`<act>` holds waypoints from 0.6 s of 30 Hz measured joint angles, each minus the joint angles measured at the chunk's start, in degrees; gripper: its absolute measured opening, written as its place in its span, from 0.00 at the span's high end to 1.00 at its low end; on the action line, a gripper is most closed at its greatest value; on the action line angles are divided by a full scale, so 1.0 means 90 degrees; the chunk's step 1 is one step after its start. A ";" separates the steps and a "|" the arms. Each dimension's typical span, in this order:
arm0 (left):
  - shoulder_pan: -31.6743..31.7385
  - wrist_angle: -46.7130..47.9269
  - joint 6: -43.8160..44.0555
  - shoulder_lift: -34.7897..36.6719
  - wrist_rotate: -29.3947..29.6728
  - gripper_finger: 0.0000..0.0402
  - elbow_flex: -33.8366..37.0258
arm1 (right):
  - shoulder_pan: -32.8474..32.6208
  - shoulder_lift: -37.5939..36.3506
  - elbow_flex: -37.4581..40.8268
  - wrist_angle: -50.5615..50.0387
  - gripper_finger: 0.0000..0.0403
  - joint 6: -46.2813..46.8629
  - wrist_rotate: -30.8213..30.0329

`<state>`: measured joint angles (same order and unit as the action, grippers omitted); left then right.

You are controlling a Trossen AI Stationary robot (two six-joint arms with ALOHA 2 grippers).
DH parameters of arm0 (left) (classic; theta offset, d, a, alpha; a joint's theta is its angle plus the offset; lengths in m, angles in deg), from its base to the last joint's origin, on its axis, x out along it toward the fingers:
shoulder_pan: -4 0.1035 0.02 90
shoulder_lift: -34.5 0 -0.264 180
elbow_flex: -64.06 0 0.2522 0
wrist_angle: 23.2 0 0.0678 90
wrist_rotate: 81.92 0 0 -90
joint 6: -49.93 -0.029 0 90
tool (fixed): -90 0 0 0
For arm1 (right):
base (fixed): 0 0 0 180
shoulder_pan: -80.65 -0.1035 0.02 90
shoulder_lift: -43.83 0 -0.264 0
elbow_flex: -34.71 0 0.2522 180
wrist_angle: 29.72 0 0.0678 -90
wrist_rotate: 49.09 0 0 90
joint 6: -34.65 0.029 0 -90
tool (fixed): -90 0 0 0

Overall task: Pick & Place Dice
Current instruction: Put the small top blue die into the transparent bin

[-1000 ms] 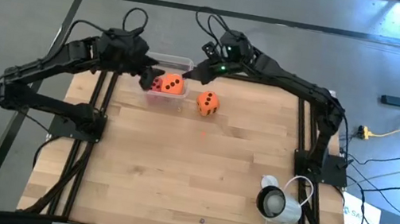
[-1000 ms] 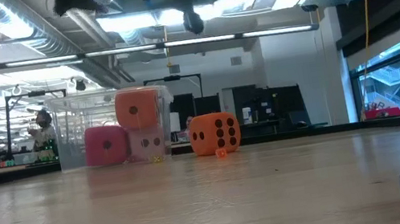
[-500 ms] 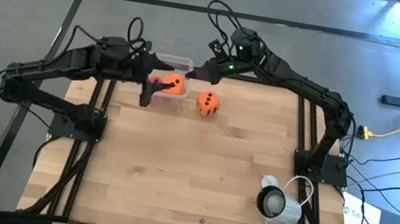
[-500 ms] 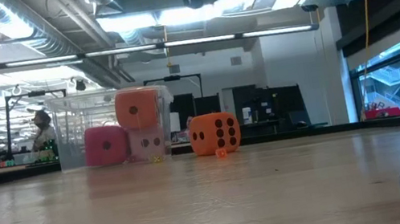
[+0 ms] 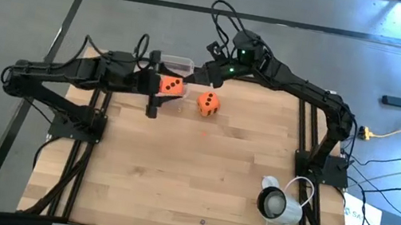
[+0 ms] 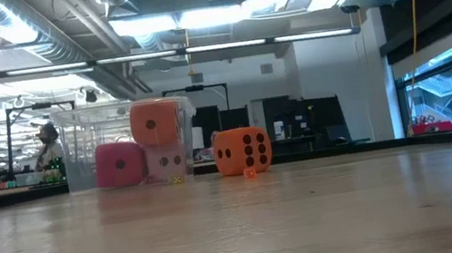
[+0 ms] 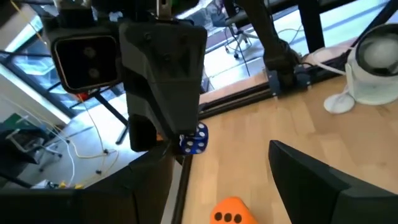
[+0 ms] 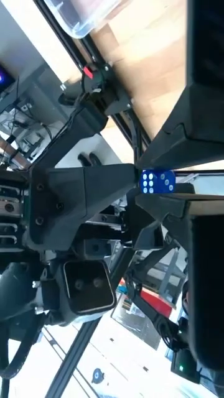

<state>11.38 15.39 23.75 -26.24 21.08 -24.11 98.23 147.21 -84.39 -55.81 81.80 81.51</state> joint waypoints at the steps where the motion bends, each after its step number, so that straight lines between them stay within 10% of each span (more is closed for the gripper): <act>1: 0.0000 -0.0045 0.0000 0.0003 0.0001 0.36 0.0000 | -0.0011 0.0000 0.0000 0.0014 0.89 0.0000 0.0002; 18: -0.0340 -0.0463 -0.0224 -0.0004 0.0125 0.36 0.0002 | -0.0145 0.0001 0.0000 0.0300 0.89 0.0152 -0.0056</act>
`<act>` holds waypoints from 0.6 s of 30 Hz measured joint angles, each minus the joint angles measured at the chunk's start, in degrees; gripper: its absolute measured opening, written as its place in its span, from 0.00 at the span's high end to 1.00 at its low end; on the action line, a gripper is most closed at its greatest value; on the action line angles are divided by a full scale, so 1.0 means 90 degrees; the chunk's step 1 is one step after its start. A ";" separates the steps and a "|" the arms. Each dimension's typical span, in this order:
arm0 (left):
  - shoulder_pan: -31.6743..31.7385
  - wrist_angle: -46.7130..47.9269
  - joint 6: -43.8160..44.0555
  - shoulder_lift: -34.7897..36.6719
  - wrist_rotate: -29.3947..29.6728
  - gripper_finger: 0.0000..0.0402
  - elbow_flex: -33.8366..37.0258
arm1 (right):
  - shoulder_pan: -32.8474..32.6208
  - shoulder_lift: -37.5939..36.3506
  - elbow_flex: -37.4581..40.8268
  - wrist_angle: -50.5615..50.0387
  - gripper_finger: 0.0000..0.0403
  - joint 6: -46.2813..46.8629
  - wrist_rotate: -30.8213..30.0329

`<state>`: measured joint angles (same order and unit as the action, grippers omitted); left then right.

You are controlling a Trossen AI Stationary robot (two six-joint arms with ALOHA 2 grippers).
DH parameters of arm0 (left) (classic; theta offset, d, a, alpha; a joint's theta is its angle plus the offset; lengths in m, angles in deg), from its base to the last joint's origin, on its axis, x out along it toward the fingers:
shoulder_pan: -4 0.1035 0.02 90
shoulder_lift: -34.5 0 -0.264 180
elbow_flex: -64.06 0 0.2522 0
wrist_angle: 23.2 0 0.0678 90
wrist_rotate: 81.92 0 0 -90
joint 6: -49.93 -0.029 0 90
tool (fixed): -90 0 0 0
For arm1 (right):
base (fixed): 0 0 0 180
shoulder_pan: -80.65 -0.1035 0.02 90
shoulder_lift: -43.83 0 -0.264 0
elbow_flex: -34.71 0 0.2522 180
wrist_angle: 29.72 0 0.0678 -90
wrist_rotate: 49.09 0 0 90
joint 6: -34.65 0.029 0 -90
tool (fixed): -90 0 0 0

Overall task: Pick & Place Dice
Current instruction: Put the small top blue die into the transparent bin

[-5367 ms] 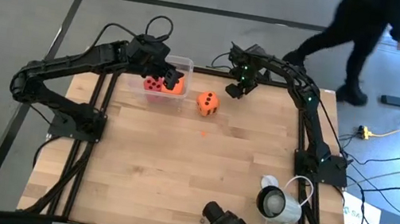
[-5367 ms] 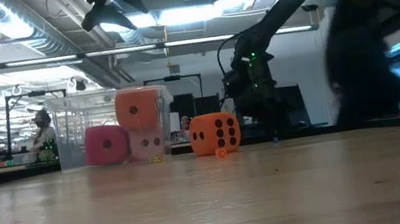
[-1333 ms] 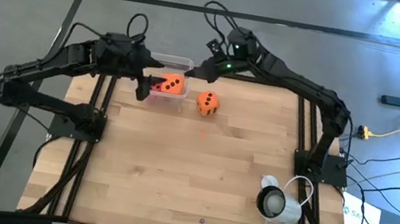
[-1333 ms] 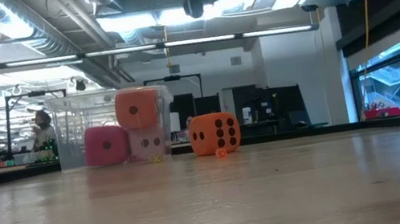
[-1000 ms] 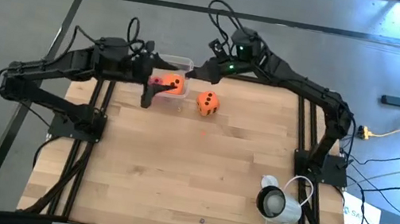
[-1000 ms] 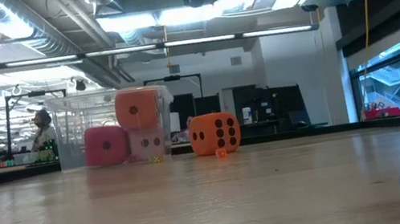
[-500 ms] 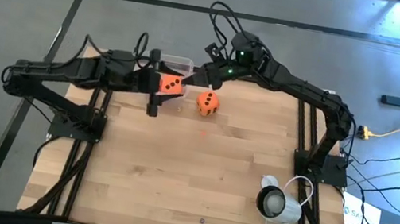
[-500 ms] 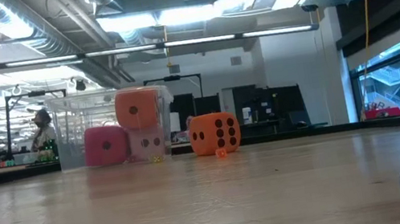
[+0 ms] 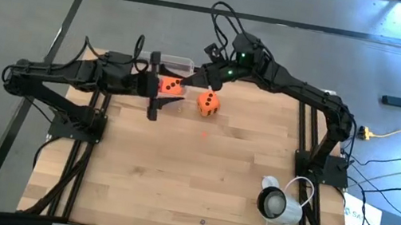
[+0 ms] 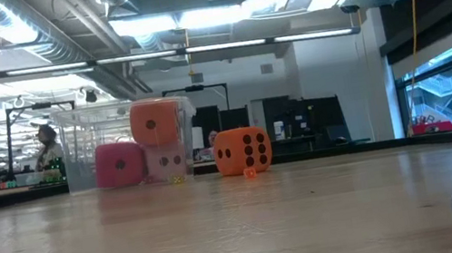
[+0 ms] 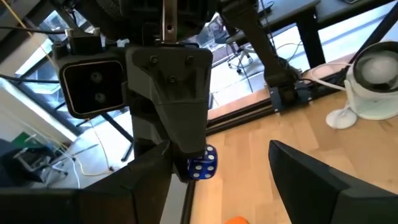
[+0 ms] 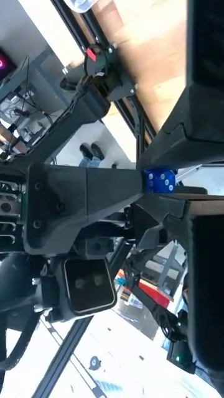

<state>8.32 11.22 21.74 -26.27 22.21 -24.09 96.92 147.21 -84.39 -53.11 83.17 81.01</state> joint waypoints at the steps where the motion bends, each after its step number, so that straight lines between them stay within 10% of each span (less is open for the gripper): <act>1: -0.0024 -0.0001 -0.0004 0.0000 0.0000 0.36 0.0000 | -0.0001 0.0002 0.0000 0.0038 0.89 0.0014 -0.0005; 18: -0.0192 -0.0203 -0.0060 0.0002 0.0181 0.47 0.0000 | -0.0075 0.0007 0.0000 0.0087 0.89 0.0035 -0.0021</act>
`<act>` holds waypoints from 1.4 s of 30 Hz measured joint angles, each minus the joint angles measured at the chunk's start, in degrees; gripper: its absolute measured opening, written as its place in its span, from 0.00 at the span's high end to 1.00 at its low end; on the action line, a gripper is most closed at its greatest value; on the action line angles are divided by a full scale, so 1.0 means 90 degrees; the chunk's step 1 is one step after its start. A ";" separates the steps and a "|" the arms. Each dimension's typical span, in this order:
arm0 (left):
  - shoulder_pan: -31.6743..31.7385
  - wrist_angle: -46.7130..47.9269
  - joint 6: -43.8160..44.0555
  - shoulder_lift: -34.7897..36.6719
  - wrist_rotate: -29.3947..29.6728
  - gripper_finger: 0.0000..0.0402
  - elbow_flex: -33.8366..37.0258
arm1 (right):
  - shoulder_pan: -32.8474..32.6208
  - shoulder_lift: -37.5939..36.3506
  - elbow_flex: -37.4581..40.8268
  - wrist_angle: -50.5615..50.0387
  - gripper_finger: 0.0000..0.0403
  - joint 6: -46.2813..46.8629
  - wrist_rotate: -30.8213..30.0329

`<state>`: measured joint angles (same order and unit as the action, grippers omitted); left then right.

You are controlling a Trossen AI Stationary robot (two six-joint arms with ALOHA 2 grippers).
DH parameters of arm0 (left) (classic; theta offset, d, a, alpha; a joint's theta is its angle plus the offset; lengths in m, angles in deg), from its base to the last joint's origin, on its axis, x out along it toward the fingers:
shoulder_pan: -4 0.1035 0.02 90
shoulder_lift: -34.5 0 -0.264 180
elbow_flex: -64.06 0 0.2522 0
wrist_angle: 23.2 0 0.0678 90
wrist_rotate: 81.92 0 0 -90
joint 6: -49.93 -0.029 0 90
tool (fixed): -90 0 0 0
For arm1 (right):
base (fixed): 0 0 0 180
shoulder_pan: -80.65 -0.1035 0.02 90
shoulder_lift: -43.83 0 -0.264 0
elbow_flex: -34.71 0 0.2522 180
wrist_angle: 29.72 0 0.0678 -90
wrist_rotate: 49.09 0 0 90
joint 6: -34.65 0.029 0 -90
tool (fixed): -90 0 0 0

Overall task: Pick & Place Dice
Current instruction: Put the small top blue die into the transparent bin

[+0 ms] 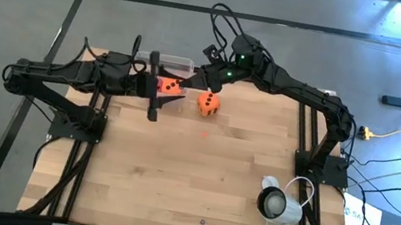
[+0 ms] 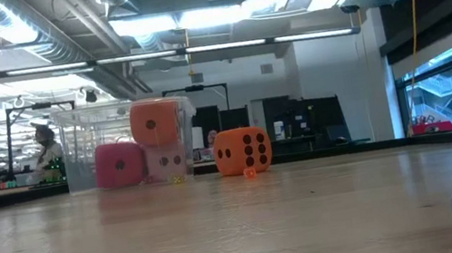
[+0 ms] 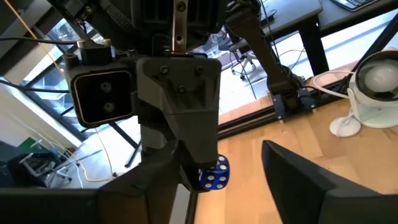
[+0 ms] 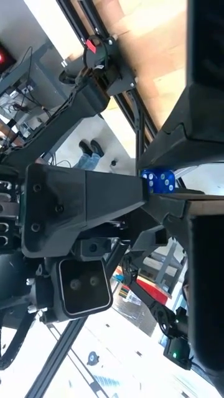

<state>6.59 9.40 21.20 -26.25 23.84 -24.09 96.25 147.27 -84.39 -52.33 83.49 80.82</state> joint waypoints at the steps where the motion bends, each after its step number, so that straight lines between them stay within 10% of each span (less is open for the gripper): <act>1: 0.0000 0.0004 -0.0002 0.0000 0.0006 0.49 0.0000 | 0.0000 0.0000 0.0000 -0.0005 0.89 0.0000 0.0001; 42: -0.0007 0.0003 -0.0255 -0.0066 -0.0297 0.98 -0.0007 | -0.0236 0.0015 0.0012 0.1014 0.88 0.0380 0.0171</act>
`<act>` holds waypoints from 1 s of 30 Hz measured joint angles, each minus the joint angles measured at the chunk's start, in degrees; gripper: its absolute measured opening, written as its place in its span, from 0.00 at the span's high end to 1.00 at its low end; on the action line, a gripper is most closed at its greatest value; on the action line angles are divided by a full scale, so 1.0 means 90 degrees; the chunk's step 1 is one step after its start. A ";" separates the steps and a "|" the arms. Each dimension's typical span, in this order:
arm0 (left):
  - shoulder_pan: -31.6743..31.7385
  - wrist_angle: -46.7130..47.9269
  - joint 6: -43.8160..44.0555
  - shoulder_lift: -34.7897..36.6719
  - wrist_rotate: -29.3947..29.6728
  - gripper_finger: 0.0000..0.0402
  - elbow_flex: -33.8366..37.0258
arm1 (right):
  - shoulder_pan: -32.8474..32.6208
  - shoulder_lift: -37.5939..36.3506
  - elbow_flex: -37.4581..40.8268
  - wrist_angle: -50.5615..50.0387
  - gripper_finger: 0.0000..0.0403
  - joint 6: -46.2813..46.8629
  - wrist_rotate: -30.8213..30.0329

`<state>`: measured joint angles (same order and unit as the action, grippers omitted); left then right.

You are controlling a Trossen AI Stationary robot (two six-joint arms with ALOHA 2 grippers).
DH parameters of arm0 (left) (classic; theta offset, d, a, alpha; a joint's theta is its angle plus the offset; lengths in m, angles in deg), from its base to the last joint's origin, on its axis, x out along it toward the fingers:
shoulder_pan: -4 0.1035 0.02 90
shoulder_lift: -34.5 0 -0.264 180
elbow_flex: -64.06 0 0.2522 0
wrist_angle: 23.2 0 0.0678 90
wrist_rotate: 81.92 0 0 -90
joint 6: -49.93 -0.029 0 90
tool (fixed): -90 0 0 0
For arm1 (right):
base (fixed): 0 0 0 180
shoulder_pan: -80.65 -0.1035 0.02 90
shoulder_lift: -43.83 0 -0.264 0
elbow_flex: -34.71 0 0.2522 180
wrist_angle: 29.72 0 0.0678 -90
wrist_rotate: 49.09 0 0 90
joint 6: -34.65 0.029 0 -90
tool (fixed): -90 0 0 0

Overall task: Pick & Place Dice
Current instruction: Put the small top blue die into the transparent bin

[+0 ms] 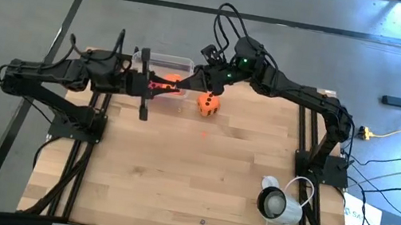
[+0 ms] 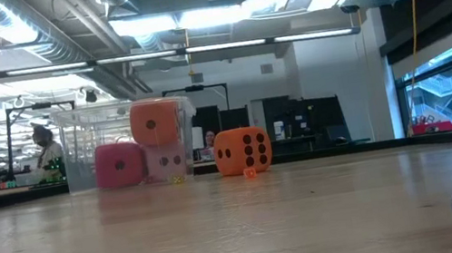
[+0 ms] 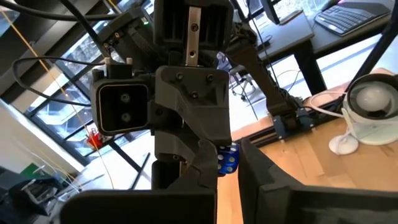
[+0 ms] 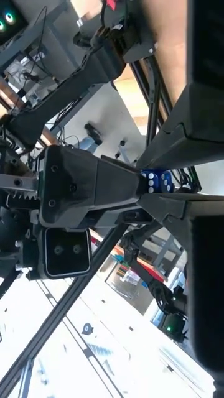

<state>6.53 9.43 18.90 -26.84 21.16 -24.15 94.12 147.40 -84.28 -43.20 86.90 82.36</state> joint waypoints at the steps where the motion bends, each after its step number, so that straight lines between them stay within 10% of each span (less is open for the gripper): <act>1: 0.0000 -0.0002 0.0000 0.0000 0.0002 0.99 0.0000 | -0.0009 0.0000 0.0000 0.0017 0.88 0.0001 0.0002; 30: 0.0002 -0.0439 0.0136 -0.0206 0.0047 0.85 0.0005 | -0.0093 -0.0022 -0.0012 0.0195 0.88 0.0077 -0.0053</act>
<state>6.55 5.48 20.13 -28.70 21.58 -24.11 93.28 147.21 -84.39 -41.45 87.60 81.88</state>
